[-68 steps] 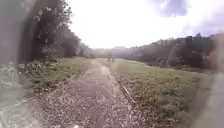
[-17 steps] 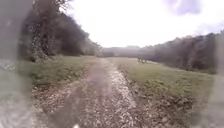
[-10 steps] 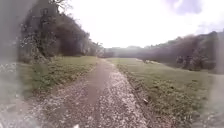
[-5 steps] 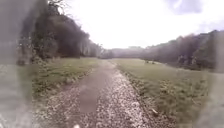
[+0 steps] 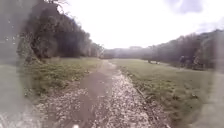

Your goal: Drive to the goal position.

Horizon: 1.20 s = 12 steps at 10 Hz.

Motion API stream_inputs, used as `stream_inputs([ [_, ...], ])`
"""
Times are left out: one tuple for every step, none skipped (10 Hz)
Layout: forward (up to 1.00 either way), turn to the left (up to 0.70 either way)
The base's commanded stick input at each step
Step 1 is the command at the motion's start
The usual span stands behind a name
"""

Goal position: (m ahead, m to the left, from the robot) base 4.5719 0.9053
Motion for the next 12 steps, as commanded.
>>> stream_inputs([
  [0.7, 0.01],
  [0.7, 0.01],
  [0.7, 0.01],
  [0.7, 0.01],
  [0.7, 0.01],
  [0.7, 0.01],
  [0.7, 0.01],
  [0.7, 0.01],
  [0.7, 0.01],
  [0.7, 0.01],
  [0.7, 0.01],
  [0.7, 0.01],
])
